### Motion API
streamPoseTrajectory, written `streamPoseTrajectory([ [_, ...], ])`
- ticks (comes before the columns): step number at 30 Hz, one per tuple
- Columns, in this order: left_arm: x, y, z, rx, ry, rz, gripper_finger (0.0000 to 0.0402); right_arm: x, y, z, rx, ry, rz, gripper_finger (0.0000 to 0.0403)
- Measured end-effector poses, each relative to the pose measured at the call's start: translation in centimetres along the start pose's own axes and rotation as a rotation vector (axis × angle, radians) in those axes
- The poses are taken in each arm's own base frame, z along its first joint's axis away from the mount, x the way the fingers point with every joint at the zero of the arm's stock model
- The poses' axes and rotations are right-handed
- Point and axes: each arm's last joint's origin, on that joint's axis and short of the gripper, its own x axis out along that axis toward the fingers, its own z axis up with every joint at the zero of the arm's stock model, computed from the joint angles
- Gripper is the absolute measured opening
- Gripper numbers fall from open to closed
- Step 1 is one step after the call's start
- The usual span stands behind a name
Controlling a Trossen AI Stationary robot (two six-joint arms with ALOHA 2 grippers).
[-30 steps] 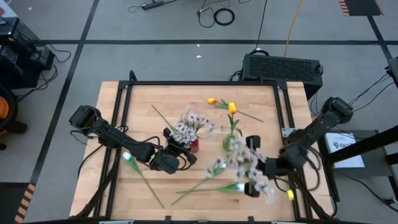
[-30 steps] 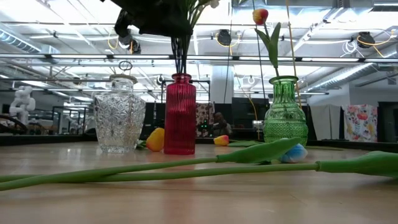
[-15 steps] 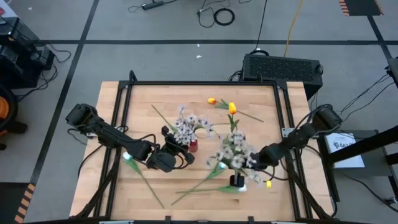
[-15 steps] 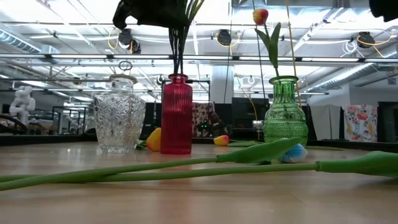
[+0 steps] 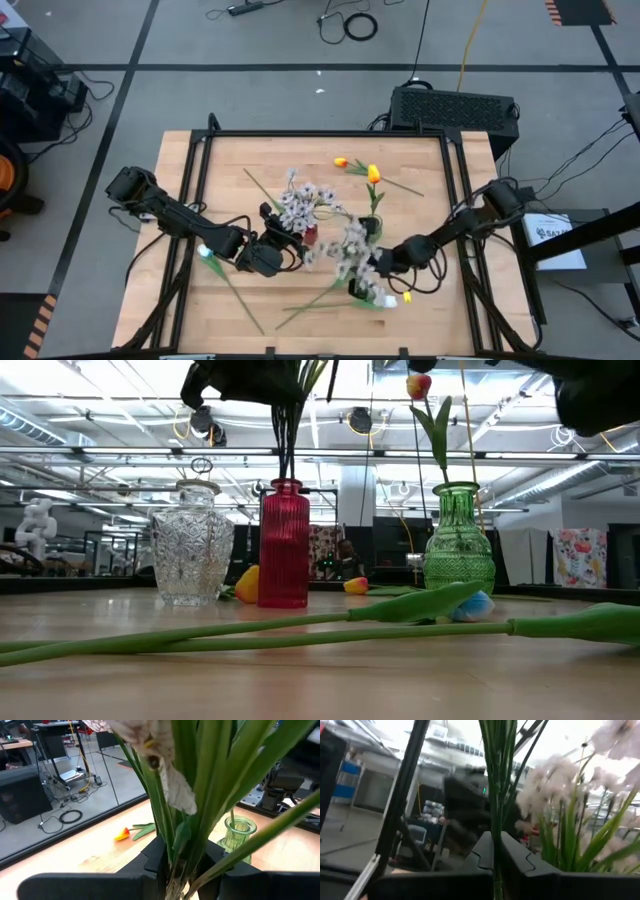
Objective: Sort flowers into vase by color
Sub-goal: Put the white flowers into the red vase
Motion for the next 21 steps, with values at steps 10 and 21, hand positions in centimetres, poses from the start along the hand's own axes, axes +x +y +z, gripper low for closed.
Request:
streamPoseTrajectory([
  [10,-0.4,0.4,0.0,0.021,0.030,-0.009,0.0074,1.0,-2.2,-1.5,-0.022,0.006,-0.023,0.0000],
  [21,-0.4,0.7,-0.4,0.000,0.050,0.007,0.0074,1.8,-4.4,-4.2,0.057,0.025,0.023,0.0000],
])
